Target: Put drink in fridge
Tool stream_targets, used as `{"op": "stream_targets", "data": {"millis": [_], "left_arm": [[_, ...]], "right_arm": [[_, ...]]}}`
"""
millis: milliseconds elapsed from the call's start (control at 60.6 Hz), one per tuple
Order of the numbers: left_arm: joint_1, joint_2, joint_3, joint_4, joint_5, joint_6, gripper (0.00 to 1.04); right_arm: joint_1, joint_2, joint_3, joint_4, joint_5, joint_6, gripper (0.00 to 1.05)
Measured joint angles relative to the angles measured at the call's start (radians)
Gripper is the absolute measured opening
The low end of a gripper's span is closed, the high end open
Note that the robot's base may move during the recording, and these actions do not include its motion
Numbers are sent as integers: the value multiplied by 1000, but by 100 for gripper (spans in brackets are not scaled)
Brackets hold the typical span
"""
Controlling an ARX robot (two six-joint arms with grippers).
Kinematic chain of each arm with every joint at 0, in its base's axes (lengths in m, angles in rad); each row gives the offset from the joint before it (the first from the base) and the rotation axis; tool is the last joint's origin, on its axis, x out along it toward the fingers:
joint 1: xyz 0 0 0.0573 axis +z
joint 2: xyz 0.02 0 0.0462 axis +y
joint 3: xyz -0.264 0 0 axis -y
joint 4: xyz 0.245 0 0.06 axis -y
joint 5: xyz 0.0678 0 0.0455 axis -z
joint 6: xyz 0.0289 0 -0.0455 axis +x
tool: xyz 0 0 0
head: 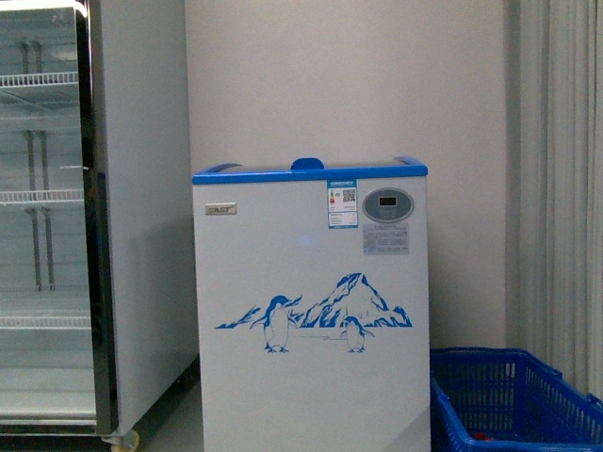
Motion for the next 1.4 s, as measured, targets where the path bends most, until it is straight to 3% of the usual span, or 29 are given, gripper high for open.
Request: {"op": "stream_targets", "data": {"millis": [1402], "left_arm": [[1, 0, 0, 0, 2, 0, 97]], "right_arm": [[0, 0, 0, 0, -1, 0, 97]]}}
